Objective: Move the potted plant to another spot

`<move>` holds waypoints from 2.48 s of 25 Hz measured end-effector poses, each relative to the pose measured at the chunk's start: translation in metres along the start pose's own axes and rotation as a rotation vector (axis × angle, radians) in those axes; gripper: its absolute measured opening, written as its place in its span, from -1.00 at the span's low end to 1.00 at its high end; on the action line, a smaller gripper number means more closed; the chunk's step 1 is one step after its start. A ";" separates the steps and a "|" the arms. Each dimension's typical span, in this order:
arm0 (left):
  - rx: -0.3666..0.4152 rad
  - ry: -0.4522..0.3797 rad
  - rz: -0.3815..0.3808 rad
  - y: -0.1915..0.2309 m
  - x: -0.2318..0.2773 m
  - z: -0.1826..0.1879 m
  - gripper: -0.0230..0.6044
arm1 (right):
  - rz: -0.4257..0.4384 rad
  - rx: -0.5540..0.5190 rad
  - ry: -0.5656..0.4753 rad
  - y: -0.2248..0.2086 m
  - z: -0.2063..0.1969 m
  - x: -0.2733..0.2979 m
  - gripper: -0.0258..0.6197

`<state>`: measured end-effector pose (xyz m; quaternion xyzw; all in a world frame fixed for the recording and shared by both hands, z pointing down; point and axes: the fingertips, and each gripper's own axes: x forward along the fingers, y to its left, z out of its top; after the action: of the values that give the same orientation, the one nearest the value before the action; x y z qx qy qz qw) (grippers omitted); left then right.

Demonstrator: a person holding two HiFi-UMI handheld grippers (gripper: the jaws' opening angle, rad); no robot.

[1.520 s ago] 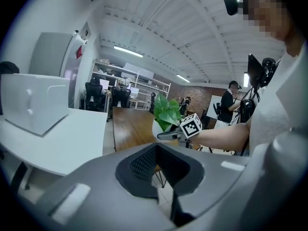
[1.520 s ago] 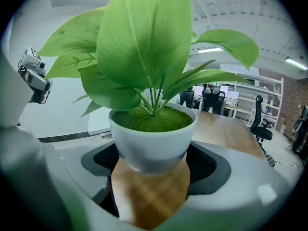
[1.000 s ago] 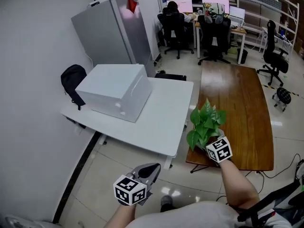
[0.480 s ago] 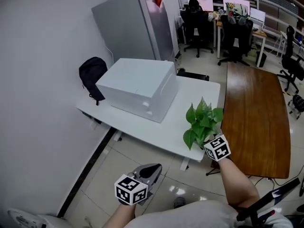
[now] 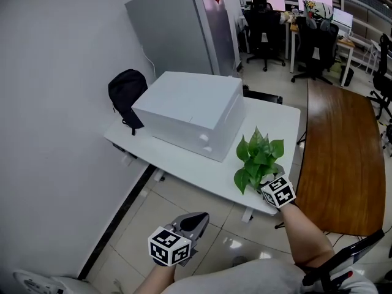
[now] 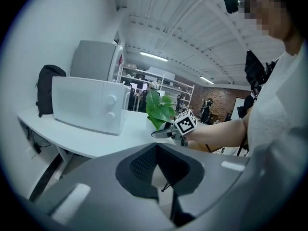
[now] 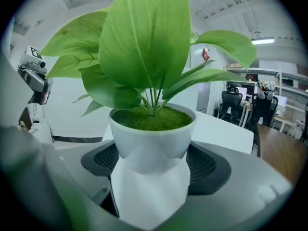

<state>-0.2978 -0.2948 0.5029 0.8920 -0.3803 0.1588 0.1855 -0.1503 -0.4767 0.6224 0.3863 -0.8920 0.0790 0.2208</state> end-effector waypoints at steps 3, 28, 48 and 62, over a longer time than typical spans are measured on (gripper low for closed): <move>-0.006 0.010 0.004 0.011 0.003 -0.005 -0.94 | 0.007 -0.005 0.016 0.002 -0.005 0.016 0.43; -0.035 0.021 0.016 0.048 0.017 -0.011 -0.94 | 0.053 -0.034 0.112 0.005 -0.032 0.061 0.44; -0.004 0.011 -0.085 0.048 0.049 0.006 -0.94 | 0.046 0.007 0.109 -0.011 -0.040 0.013 0.55; 0.118 -0.060 -0.330 -0.073 0.075 0.043 -0.94 | -0.004 -0.008 -0.165 0.040 0.034 -0.203 -0.37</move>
<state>-0.1888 -0.3137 0.4813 0.9560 -0.2240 0.1215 0.1451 -0.0683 -0.3268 0.5010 0.3923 -0.9068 0.0431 0.1480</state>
